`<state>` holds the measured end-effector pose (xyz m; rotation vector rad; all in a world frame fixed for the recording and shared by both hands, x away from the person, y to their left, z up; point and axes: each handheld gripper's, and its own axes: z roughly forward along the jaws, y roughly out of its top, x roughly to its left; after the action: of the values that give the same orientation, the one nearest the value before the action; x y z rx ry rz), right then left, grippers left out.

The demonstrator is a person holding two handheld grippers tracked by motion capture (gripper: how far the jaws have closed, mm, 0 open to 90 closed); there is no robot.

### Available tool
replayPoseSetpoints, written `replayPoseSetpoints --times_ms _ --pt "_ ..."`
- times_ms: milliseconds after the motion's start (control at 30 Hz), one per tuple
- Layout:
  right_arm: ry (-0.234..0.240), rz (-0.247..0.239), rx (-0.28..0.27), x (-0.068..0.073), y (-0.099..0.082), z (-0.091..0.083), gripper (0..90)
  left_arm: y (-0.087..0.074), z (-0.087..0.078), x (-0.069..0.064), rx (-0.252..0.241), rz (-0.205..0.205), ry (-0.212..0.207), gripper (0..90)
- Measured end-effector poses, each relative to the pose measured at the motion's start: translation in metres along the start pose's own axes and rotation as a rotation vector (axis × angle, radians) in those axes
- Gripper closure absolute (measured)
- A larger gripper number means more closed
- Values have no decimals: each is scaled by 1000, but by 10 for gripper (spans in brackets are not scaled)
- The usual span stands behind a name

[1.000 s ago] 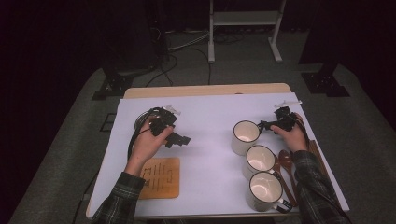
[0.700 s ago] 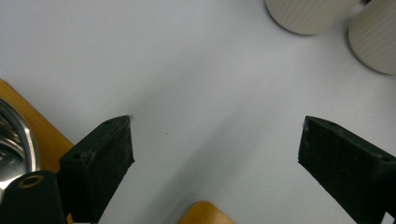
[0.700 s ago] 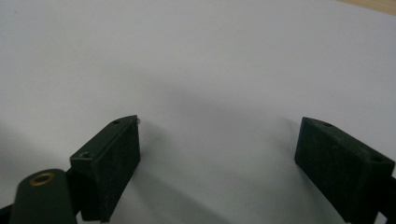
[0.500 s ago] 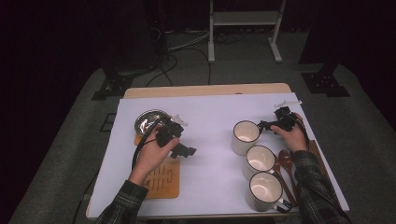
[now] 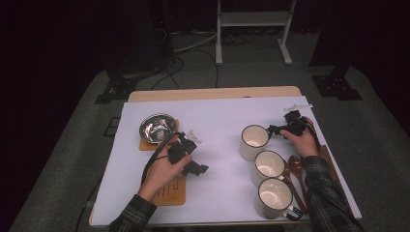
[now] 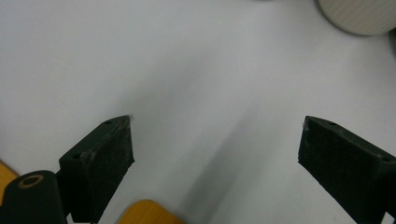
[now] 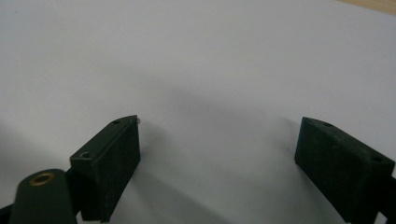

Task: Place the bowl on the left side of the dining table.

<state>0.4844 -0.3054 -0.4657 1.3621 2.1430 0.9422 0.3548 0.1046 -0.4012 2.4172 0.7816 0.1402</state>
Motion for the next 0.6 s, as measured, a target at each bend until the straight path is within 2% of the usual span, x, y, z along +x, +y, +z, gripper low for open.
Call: replayPoseSetpoints --times_ms 600 --pt "0 1 0 0 0 0 127 -15 26 -18 32 39 -25 92"
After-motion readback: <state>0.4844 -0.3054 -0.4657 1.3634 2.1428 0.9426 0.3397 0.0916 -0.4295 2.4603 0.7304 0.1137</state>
